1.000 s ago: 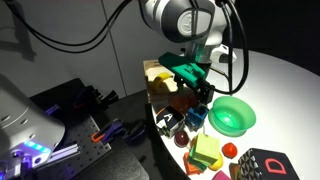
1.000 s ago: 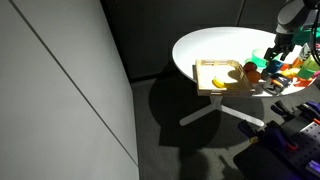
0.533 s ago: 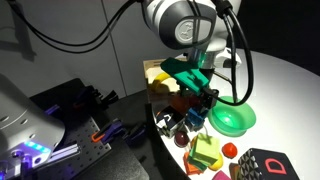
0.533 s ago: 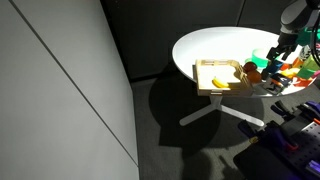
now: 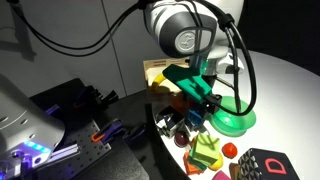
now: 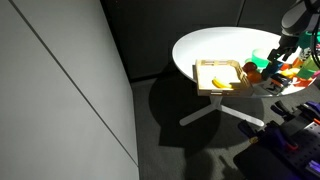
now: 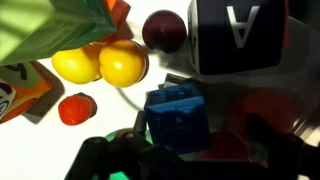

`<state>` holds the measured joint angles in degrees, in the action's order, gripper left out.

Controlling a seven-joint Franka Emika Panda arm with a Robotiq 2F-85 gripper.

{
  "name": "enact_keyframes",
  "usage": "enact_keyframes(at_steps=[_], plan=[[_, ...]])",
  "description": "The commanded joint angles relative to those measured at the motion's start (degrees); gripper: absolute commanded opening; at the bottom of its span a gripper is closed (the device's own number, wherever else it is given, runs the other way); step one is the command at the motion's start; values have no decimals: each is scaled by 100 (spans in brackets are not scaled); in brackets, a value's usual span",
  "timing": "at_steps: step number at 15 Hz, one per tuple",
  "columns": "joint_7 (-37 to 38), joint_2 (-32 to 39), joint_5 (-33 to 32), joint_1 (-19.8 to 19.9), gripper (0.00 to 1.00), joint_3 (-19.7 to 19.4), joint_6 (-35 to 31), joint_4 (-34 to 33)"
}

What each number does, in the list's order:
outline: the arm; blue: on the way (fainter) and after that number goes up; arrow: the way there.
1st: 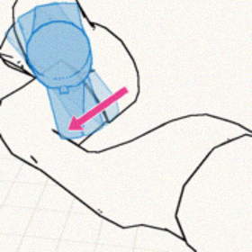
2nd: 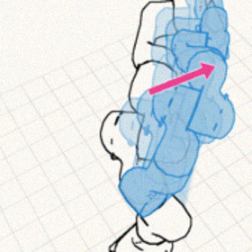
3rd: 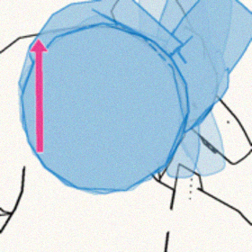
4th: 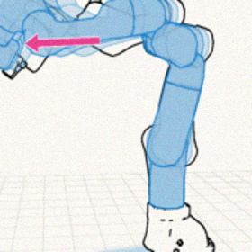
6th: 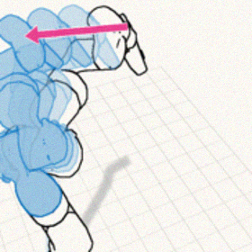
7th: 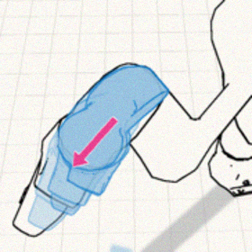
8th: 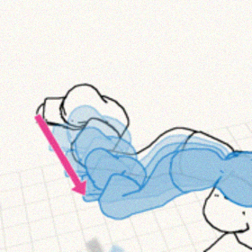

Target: Put the banana onto the tray

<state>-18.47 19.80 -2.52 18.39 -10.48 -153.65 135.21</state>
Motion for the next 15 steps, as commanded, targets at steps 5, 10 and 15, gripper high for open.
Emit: enact_keyframes(at_steps=[5, 10, 15], plan=[[-228, 236, 47, 210, 100, 69, -322, -32], [-43, 293, -15, 130, 56, 24, -319, -22], [4, 135, -26, 97, 34, 5, -197, 17]])
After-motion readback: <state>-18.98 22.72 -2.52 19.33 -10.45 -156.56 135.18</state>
